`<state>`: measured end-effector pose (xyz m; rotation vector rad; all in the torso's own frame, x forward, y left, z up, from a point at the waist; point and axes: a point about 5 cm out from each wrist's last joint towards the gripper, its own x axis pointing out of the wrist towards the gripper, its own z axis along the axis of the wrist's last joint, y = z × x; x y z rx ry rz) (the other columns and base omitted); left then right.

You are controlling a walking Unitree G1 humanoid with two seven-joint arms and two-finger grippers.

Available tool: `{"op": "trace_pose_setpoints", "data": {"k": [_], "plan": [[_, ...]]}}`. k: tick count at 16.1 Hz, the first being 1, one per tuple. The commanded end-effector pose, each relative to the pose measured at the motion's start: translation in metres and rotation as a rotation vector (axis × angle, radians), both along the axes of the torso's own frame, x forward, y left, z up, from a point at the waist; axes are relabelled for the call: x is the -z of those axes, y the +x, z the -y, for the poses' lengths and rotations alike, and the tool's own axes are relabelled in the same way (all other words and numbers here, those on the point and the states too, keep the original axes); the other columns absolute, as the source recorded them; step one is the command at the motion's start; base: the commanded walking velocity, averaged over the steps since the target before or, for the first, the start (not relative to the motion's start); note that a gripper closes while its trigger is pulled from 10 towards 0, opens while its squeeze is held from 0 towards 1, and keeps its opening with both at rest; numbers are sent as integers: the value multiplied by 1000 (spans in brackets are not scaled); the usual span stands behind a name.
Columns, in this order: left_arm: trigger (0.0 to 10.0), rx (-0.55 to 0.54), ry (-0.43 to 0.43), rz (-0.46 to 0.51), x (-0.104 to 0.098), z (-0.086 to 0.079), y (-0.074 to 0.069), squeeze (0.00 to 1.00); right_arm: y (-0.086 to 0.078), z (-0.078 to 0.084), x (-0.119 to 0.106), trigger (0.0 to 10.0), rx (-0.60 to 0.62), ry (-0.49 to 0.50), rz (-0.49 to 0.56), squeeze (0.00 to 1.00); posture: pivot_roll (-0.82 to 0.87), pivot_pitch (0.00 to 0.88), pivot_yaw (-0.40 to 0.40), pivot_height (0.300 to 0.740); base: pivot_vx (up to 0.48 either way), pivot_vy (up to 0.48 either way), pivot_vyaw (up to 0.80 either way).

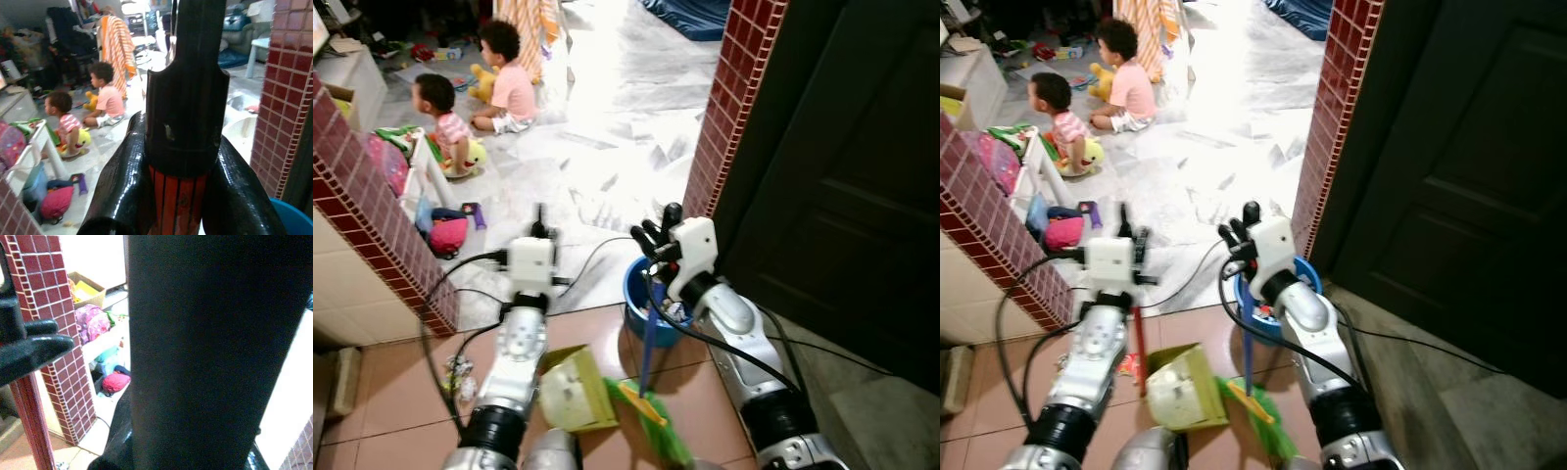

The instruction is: Sweep floor

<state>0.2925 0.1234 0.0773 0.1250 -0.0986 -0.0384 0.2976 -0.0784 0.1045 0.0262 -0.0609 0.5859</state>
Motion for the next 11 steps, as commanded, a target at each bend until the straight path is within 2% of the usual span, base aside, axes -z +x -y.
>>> {"op": "trace_pose_setpoints", "data": {"k": [1, 4, 7, 8, 11], "plan": [[10000, 3, -12, 55, -13, -2, 2, 0, 1, -2, -17, 10000, 5, 21, 83, 0, -15, 0, 1, 740, 0, 480, 0], [10000, 77, -29, 46, -19, 7, 1, 0, 3, -1, -16, 10000, 24, 3, 102, 0, -13, 0, 7, 740, 0, 480, 0], [10000, 111, -81, 117, -47, 15, 8, 0, 9, 1, -23, 10000, 70, -5, 132, 0, -12, 0, 6, 740, 0, 480, 0], [10000, 155, -93, 162, -66, 22, 11, 0, 13, 4, -26, 10000, 103, -28, 158, 0, -12, 0, 6, 740, 0, 480, 0], [10000, 252, -67, 223, -89, 33, 14, 0, 19, 9, -29, 10000, 163, -45, 178, 0, -5, 0, 5, 740, 0, 480, 0]]}}
